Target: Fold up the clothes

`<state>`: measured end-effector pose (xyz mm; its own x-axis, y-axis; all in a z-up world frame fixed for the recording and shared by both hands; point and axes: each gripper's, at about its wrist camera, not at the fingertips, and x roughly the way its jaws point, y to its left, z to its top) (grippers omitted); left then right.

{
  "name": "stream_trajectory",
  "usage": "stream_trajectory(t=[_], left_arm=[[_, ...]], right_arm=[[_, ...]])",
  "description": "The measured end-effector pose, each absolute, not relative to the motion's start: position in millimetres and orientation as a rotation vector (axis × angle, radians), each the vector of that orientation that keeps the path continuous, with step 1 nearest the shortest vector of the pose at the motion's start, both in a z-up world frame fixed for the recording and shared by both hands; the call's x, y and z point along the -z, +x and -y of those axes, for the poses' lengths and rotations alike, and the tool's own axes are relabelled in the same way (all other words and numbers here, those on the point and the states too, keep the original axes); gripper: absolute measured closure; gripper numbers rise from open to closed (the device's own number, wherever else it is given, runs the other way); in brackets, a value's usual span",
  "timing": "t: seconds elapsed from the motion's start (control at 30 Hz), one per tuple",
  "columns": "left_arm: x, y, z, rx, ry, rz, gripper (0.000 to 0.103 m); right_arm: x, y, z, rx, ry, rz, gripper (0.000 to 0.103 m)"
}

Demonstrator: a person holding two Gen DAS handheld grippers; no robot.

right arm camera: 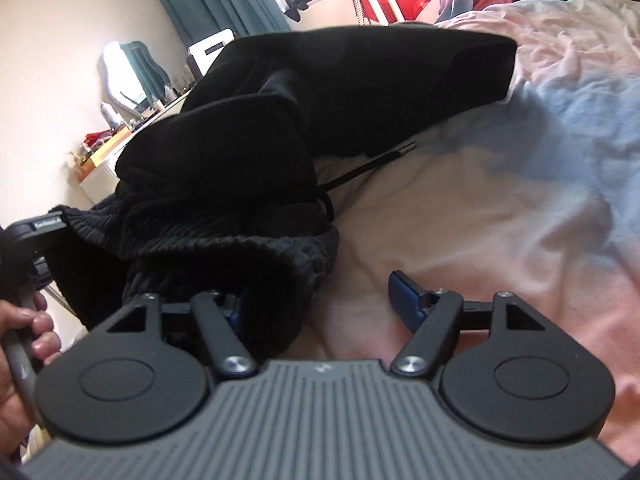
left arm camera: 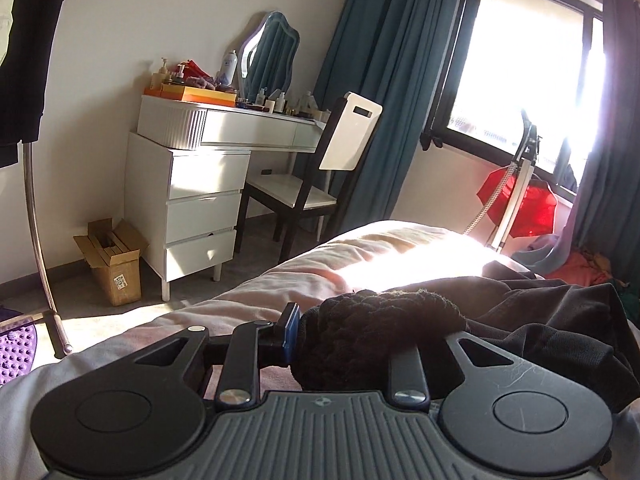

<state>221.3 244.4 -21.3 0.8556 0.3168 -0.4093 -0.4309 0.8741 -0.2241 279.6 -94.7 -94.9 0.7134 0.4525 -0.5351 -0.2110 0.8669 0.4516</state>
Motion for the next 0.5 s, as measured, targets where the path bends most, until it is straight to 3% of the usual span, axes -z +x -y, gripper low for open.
stream_trajectory(t=[0.03, 0.1, 0.33, 0.5], left_arm=[[22, 224, -243, -0.404, -0.314, -0.373, 0.075], [25, 229, -238, -0.404, -0.306, -0.377, 0.075], [16, 213, -228, -0.285, -0.335, -0.404, 0.075], [7, 196, -219, -0.174, -0.369, -0.427, 0.075]], right_arm=[[98, 282, 91, -0.377, 0.373, -0.673, 0.051], [99, 287, 89, -0.374, 0.369, -0.673, 0.082], [54, 270, 99, -0.278, 0.207, -0.580, 0.091], [-3, 240, 110, -0.179, -0.094, -0.433, 0.092]])
